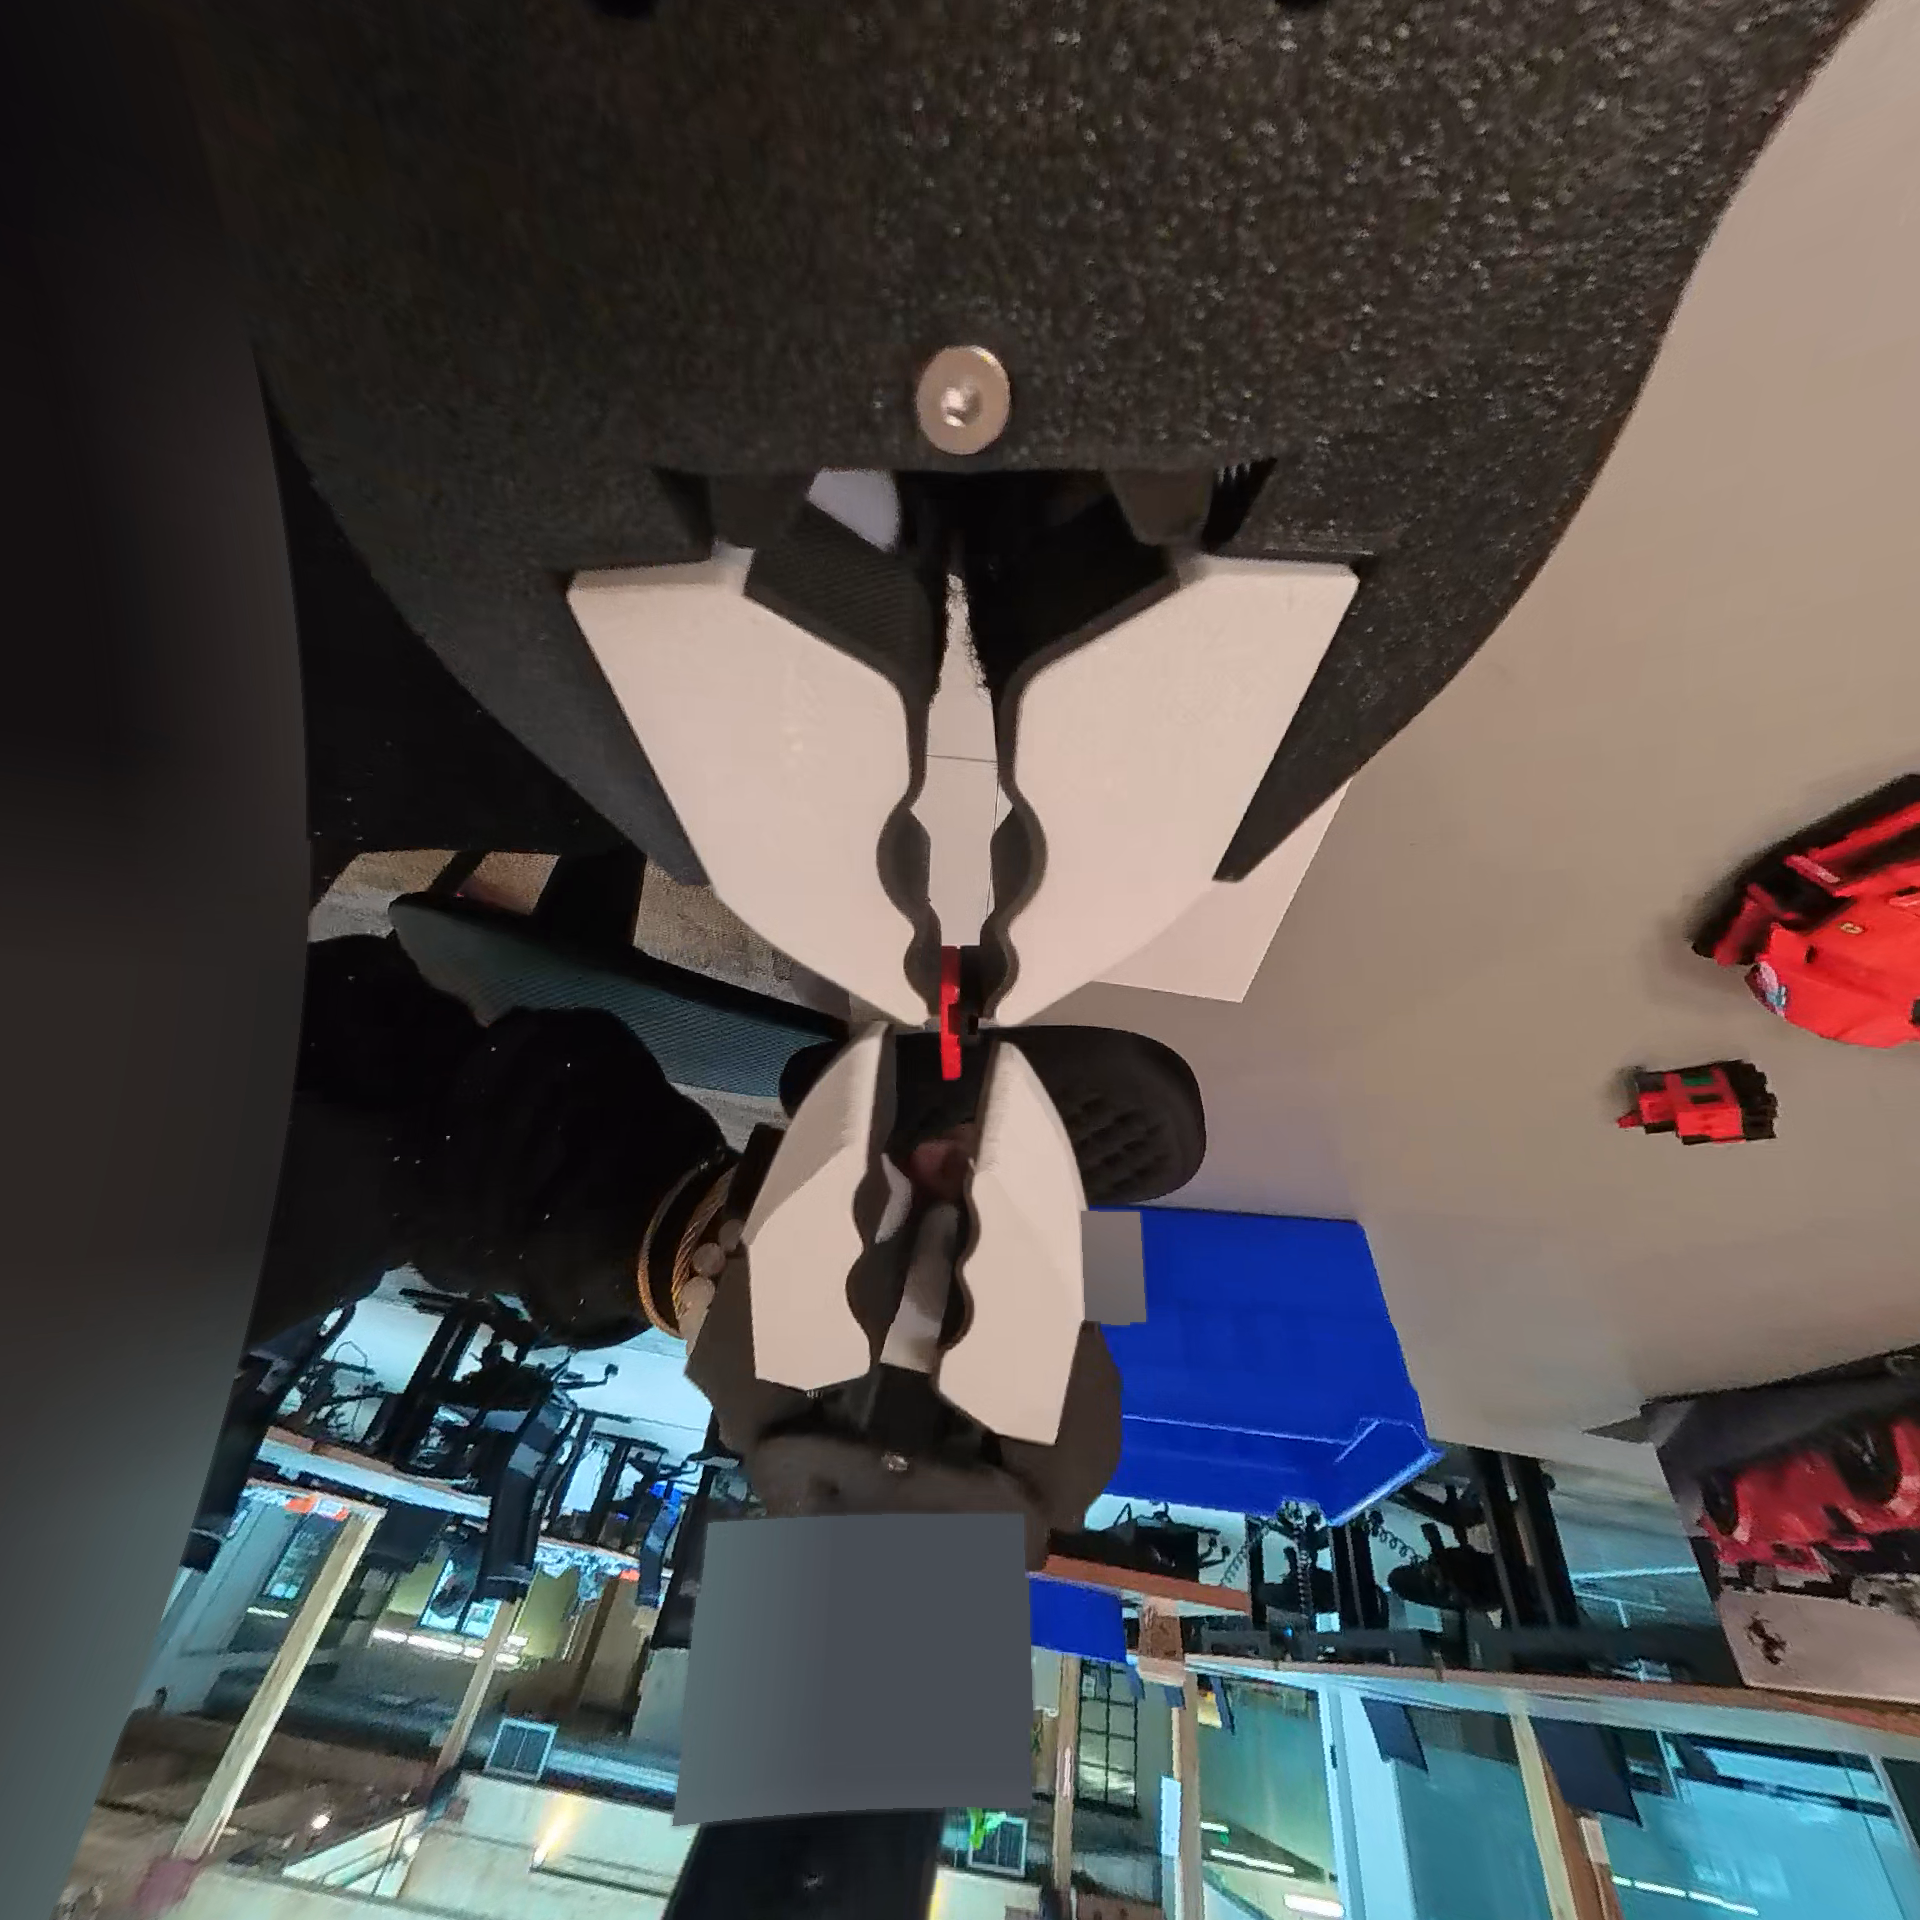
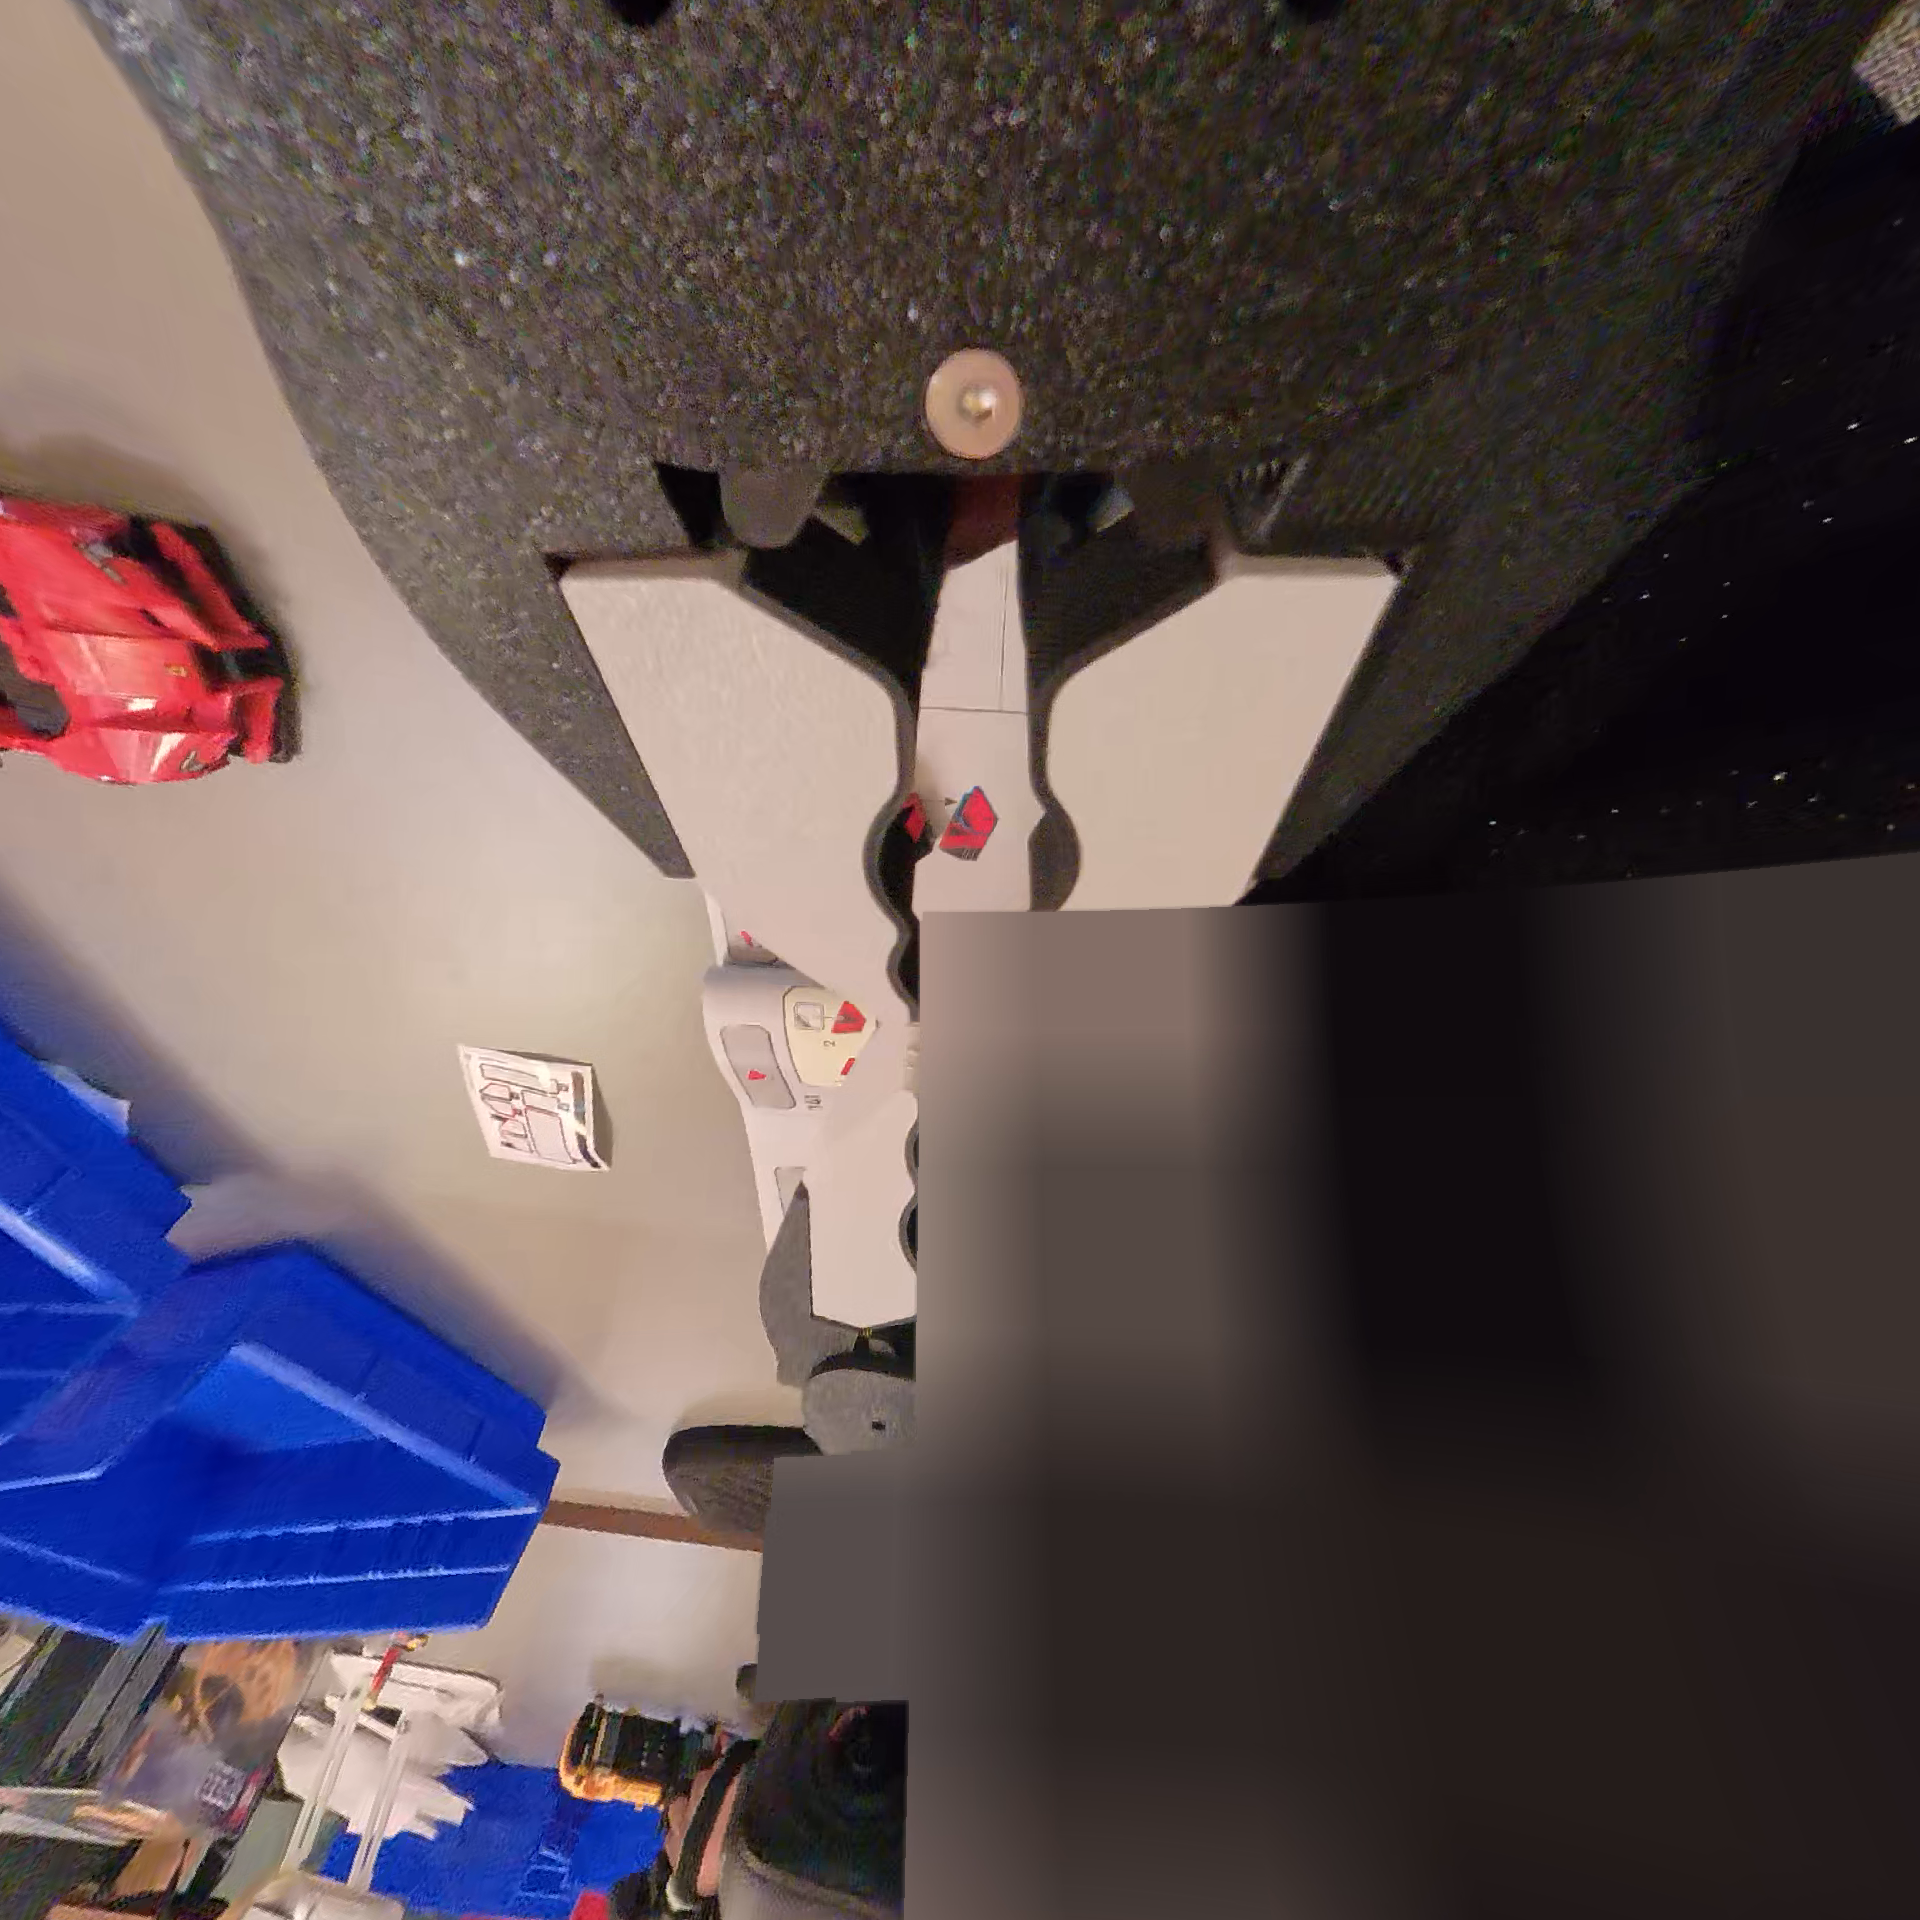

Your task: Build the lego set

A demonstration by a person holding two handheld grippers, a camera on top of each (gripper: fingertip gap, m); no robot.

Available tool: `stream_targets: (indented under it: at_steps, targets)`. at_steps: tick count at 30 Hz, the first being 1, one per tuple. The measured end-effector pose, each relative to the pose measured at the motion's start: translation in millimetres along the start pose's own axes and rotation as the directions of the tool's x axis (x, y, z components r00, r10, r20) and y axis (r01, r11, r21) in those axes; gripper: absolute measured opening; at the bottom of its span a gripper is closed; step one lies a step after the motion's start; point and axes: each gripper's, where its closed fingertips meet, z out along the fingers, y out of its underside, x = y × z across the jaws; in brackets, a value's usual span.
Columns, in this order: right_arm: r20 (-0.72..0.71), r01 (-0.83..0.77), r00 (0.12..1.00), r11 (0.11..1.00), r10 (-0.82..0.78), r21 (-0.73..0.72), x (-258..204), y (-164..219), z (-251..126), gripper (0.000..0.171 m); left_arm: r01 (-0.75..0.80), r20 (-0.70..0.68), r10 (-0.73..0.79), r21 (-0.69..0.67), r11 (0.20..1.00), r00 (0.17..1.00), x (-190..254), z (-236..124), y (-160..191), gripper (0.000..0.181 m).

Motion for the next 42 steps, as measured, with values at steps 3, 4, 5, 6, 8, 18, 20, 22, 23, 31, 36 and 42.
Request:
stream_targets:
  at_steps: [3, 4, 5, 6, 8, 18, 20, 22, 23, 31, 36, 42]
  targets:
    - [-0.007, 0.015, 1.000, 1.000, -0.015, -0.021, 2.6, 1.7, 2.4, 0.008, -0.005, -0.007, 0.005, 0.000, 1.000, 1.000, 0.6, -0.4, 1.6, 0.006]
    - [0.001, 0.019, 1.000, 0.999, -0.019, -0.027, 2.0, 2.6, 2.8, 0.008, -0.004, -0.010, 0.004, -0.002, 1.000, 1.000, 0.8, -0.5, 2.3, 0.006]
    - [0.012, 0.023, 1.000, 0.999, -0.022, -0.043, 1.2, 4.6, 3.6, 0.007, -0.003, -0.017, 0.003, -0.015, 1.000, 1.000, 1.3, -0.5, 4.2, 0.006]
    - [0.016, 0.032, 0.999, 0.997, -0.031, -0.066, 1.1, 7.7, 4.5, 0.007, -0.007, -0.025, 0.006, -0.052, 0.999, 1.000, 1.1, -1.4, 8.0, 0.008]
    - [0.011, 0.072, 0.997, 0.987, -0.071, -0.143, 4.0, 20.2, 4.5, 0.007, -0.025, -0.012, 0.024, -0.163, 0.986, 1.000, -7.8, -9.6, 18.0, 0.013]
    - [0.187, 0.273, 0.960, 0.853, -0.210, -0.444, 11.6, 90.6, 25.1, 0.007, 0.027, -0.008, -0.040, -0.594, 0.804, 0.999, -55.8, -13.2, 74.3, 0.003]
    - [0.207, 0.288, 0.954, 0.846, -0.214, -0.450, 14.0, 89.6, 25.9, 0.007, 0.000, -0.043, -0.033, -0.612, 0.791, 0.999, -55.5, -7.8, 79.2, 0.002]
    - [0.226, 0.296, 0.951, 0.836, -0.211, -0.461, 16.3, 90.1, 25.5, 0.007, -0.015, -0.071, -0.040, -0.640, 0.768, 0.997, -56.7, -5.6, 85.1, 0.001]
    - [0.230, 0.297, 0.950, 0.836, -0.211, -0.461, 17.3, 89.4, 25.8, 0.007, -0.019, -0.086, -0.048, -0.648, 0.762, 0.995, -56.6, -4.7, 86.9, 0.001]
    - [0.247, 0.325, 0.940, 0.832, -0.234, -0.449, 17.9, 89.2, 29.3, 0.007, -0.048, -0.117, -0.040, -0.661, 0.749, 0.992, -54.8, -1.2, 92.7, 0.001]
    - [0.260, 0.331, 0.938, 0.822, -0.231, -0.463, 18.0, 89.9, 29.4, 0.007, -0.069, -0.104, 0.001, -0.657, 0.751, 0.995, -54.4, 0.4, 93.0, 0.001]
    - [0.306, 0.400, 0.912, 0.752, -0.272, -0.525, 18.1, 91.9, 28.0, 0.007, -0.094, -0.097, 0.040, -0.644, 0.760, 0.994, -54.2, 0.7, 91.7, 0.002]
